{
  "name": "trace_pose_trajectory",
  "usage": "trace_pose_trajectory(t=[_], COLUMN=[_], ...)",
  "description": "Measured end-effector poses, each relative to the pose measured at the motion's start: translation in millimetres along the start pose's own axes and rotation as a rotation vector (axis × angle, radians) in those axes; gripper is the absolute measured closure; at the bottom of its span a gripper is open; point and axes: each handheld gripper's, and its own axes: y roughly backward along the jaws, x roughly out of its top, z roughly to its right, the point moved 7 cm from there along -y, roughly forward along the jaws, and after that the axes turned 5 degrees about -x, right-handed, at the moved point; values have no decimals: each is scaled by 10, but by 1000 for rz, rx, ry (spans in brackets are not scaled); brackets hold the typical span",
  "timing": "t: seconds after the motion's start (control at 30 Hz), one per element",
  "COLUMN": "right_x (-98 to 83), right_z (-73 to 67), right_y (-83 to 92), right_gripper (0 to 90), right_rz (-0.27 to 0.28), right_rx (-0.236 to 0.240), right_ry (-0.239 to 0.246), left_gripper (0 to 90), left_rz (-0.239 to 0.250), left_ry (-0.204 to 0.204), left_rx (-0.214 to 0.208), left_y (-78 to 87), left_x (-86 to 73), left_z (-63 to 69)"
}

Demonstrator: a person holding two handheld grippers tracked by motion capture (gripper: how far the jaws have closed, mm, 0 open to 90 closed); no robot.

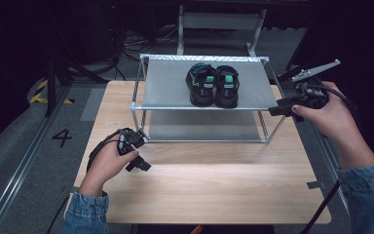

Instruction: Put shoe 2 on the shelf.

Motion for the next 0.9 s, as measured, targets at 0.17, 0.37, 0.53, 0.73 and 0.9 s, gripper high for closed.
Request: trace_pose_trajectory(t=[0.17,0.37,0.53,0.73,0.9], right_x=[-226,-502,-789,-1010,-1139], right_z=[19,-21,-32,-67,-90], right_y=[-62,-180,-366,-556,-672], right_gripper=[460,449,441,423,401], right_rz=[-12,-31,-71,-90,-76], right_rx=[-12,-21,-30,-4,14], right_ry=[-3,-1,-13,-26,-19], left_gripper=[192,192,192,195,195], left_rz=[-5,-8,-15,-12,-13], left_ry=[-5,-4,-8,-4,-6], left_rx=[-4,-7,-5,3,7], left_y=[7,4,0,-8,-8], left_x=[-12,-14,-17,-21,-20], left_z=[11,10,20,7,5])
